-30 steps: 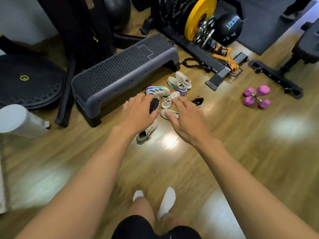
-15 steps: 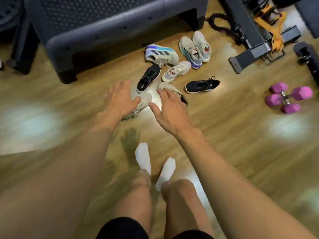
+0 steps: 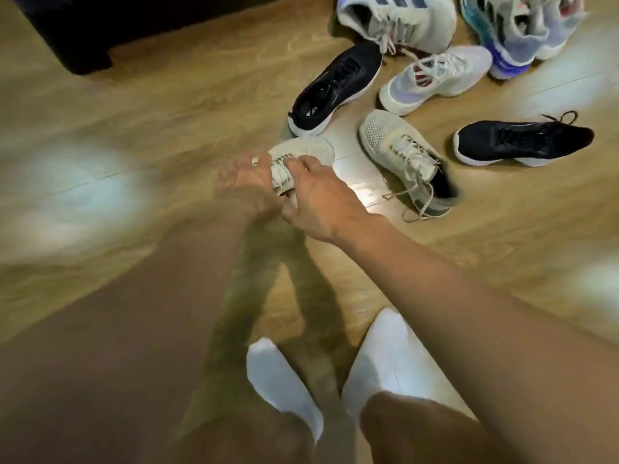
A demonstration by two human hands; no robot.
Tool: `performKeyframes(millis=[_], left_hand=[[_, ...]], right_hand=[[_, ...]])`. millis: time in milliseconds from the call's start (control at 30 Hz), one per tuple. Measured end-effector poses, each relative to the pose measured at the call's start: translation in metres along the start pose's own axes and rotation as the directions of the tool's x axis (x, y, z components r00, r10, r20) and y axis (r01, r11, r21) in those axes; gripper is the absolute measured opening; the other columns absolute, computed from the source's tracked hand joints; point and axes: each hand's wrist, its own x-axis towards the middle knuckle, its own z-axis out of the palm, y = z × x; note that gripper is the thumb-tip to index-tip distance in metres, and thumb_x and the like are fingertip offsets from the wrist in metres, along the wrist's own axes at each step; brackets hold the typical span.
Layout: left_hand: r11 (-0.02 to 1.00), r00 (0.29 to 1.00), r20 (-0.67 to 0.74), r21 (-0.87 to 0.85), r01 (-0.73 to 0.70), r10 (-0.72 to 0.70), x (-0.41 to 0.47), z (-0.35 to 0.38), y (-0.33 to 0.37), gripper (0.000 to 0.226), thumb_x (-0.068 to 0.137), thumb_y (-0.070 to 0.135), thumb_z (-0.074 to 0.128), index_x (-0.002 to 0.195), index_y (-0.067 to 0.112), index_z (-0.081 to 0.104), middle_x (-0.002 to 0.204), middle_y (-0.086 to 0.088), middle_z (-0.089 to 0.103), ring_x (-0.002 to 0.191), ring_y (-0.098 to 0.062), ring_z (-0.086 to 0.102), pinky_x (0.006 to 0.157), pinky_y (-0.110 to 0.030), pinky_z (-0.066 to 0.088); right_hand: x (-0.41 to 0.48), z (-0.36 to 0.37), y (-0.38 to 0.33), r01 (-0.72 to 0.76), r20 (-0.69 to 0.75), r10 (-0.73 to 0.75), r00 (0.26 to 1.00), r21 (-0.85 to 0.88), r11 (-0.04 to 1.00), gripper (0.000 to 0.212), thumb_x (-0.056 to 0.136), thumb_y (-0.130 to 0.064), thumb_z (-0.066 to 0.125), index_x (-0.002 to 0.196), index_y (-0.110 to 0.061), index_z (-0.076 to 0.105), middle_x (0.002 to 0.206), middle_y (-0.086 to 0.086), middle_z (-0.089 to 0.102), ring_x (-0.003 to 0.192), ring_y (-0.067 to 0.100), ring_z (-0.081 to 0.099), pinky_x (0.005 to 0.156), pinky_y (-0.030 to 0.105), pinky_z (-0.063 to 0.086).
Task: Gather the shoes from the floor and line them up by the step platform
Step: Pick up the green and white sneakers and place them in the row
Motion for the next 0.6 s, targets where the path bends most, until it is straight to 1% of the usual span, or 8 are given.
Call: performKeyframes(millis=[67, 133, 200, 267, 367, 467, 533, 600], left_hand=[[0.999, 0.999, -0.048, 0.037, -0.015, 0.016, 0.036, 0.026, -0.010, 0.089, 0.070, 0.053, 0.069, 0.142, 0.024, 0.026, 0.143, -0.013, 0.030, 0.134, -0.035, 0.028, 0.108, -0.051, 0.023], [0.997, 0.994, -0.090, 0.043, -0.064, 0.068, 0.066, 0.050, -0.022, 0.095, 0.065, 0.054, 0.074, 0.140, 0.023, 0.025, 0.141, -0.014, 0.031, 0.130, -0.037, 0.032, 0.106, -0.052, 0.028], [0.987, 0.985, -0.097, 0.084, -0.138, 0.146, 0.091, 0.070, -0.029, 0.103, 0.063, 0.053, 0.078, 0.143, 0.025, 0.019, 0.142, -0.015, 0.031, 0.129, -0.039, 0.032, 0.105, -0.053, 0.030], [0.971, 0.969, -0.119, 0.127, -0.200, 0.215, 0.113, 0.082, -0.030, 0.107, 0.062, 0.051, 0.081, 0.144, 0.027, 0.016, 0.141, -0.016, 0.035, 0.126, -0.040, 0.037, 0.102, -0.053, 0.037], [0.952, 0.940, -0.176, 0.143, -0.270, 0.293, 0.134, 0.081, -0.029, 0.098, 0.062, 0.045, 0.082, 0.140, 0.025, 0.026, 0.128, -0.016, 0.046, 0.111, -0.041, 0.053, 0.090, -0.049, 0.047], [0.937, 0.911, -0.236, 0.178, -0.301, 0.338, 0.140, 0.078, -0.030, 0.087, 0.065, 0.041, 0.078, 0.137, 0.022, 0.035, 0.119, -0.015, 0.053, 0.104, -0.040, 0.057, 0.085, -0.043, 0.048], [0.939, 0.903, -0.258, 0.112, -0.326, 0.344, 0.141, 0.076, -0.033, 0.078, 0.066, 0.034, 0.077, 0.134, 0.023, 0.041, 0.117, -0.013, 0.058, 0.103, -0.036, 0.058, 0.082, -0.038, 0.049], [0.942, 0.924, -0.256, -0.107, -0.318, 0.283, 0.136, 0.068, -0.036, 0.069, 0.064, 0.025, 0.079, 0.126, 0.024, 0.049, 0.109, -0.007, 0.061, 0.095, -0.028, 0.058, 0.072, -0.029, 0.045]], right_hand=[[0.035, 0.031, 0.018, 0.036, 0.044, -0.034, 0.998, -0.030, 0.999, 0.075, 0.084, -0.031, 0.064, 0.146, -0.015, 0.025, 0.152, 0.012, 0.023, 0.132, 0.034, 0.036, 0.103, 0.044, 0.041], [0.068, 0.056, 0.035, 0.078, 0.072, -0.072, 0.995, -0.092, 0.993, 0.083, 0.083, -0.031, 0.068, 0.148, -0.014, 0.019, 0.153, 0.014, 0.020, 0.135, 0.035, 0.032, 0.106, 0.044, 0.038], [0.096, 0.074, 0.054, 0.129, 0.073, -0.116, 0.990, -0.193, 0.973, 0.091, 0.080, -0.033, 0.071, 0.149, -0.013, 0.015, 0.153, 0.016, 0.018, 0.139, 0.035, 0.025, 0.109, 0.046, 0.034], [0.121, 0.086, 0.071, 0.160, 0.050, -0.152, 0.987, -0.330, 0.930, 0.097, 0.079, -0.038, 0.071, 0.150, -0.013, 0.010, 0.154, 0.017, 0.017, 0.141, 0.035, 0.020, 0.112, 0.047, 0.030], [0.147, 0.101, 0.087, 0.182, -0.004, -0.211, 0.977, -0.487, 0.854, 0.098, 0.080, -0.045, 0.067, 0.151, -0.012, 0.008, 0.155, 0.014, 0.016, 0.143, 0.031, 0.017, 0.115, 0.047, 0.021], [0.160, 0.106, 0.095, 0.207, -0.072, -0.298, 0.952, -0.564, 0.799, 0.091, 0.079, -0.045, 0.066, 0.148, -0.009, 0.019, 0.151, 0.012, 0.028, 0.140, 0.028, 0.025, 0.113, 0.043, 0.023], [0.164, 0.102, 0.096, 0.236, -0.068, -0.332, 0.941, -0.572, 0.786, 0.087, 0.076, -0.047, 0.068, 0.145, -0.013, 0.027, 0.147, 0.008, 0.037, 0.136, 0.026, 0.034, 0.111, 0.041, 0.024], [0.165, 0.095, 0.093, 0.252, -0.053, -0.333, 0.942, -0.545, 0.800, 0.080, 0.076, -0.049, 0.069, 0.141, -0.019, 0.034, 0.142, 0.005, 0.045, 0.130, 0.024, 0.042, 0.110, 0.041, 0.023]])
